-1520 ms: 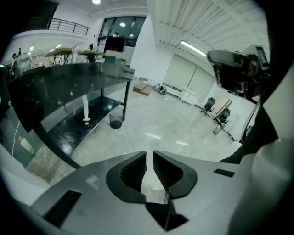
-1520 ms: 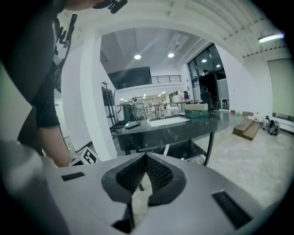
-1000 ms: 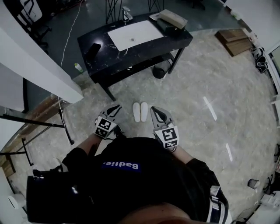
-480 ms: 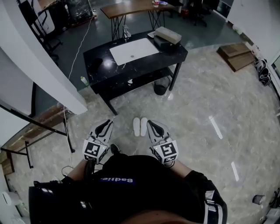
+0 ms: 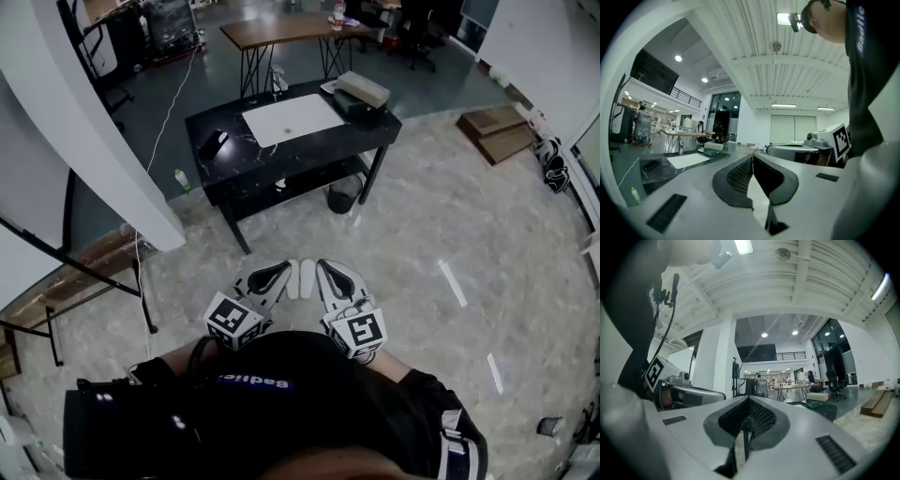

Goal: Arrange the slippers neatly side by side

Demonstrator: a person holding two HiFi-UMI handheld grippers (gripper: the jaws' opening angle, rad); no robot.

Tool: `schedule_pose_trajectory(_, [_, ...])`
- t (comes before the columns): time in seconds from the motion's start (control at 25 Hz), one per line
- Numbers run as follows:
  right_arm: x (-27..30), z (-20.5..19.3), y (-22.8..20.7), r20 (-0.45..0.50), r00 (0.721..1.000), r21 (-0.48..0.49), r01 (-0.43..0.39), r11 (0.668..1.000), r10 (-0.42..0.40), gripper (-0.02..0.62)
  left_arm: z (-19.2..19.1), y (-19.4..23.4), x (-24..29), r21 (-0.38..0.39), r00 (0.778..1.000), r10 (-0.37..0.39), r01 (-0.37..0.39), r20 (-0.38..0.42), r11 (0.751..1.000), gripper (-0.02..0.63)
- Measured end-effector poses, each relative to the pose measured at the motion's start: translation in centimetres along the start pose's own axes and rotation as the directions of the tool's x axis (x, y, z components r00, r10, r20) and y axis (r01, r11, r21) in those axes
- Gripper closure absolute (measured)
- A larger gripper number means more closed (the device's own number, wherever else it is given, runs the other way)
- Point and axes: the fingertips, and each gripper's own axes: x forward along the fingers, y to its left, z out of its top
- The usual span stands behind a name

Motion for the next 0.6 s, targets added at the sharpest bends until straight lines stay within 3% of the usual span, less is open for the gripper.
schedule_pose_trajectory(0.2, [2.5,1.9,2.9,0.012,1.0,0.006,0.004,1.0,-0.004,0.597,2.0,-1.3,-1.8,0.115,0.996,-0.094,0.093,0.001,0.989,0.604])
schedule_pose_trajectory(0.32, [2.8,2.5,3.5,0.05,0.998,-0.033,0.032,0.999,-0.031,0.597,1.0,-1.0,-2.0,0.087,0.993,-0.121,0.121,-0.007,0.989,0.604])
schedule_pose_trajectory(0.48, [2.9,0.6,3.9,-0.006,0.998,0.013,0.056,0.998,-0.056,0.597,1.1,0.3,-2.1,0.076,0.991,-0.131,0.13,0.014,0.989,0.604])
schedule_pose_trajectory(0.6, [3.2,0.5,4.1,-0.001,0.998,-0.014,0.062,0.998,-0.062,0.597,0.8,0.9,-2.5,0.066,0.991,-0.13,0.129,0.016,0.989,0.604])
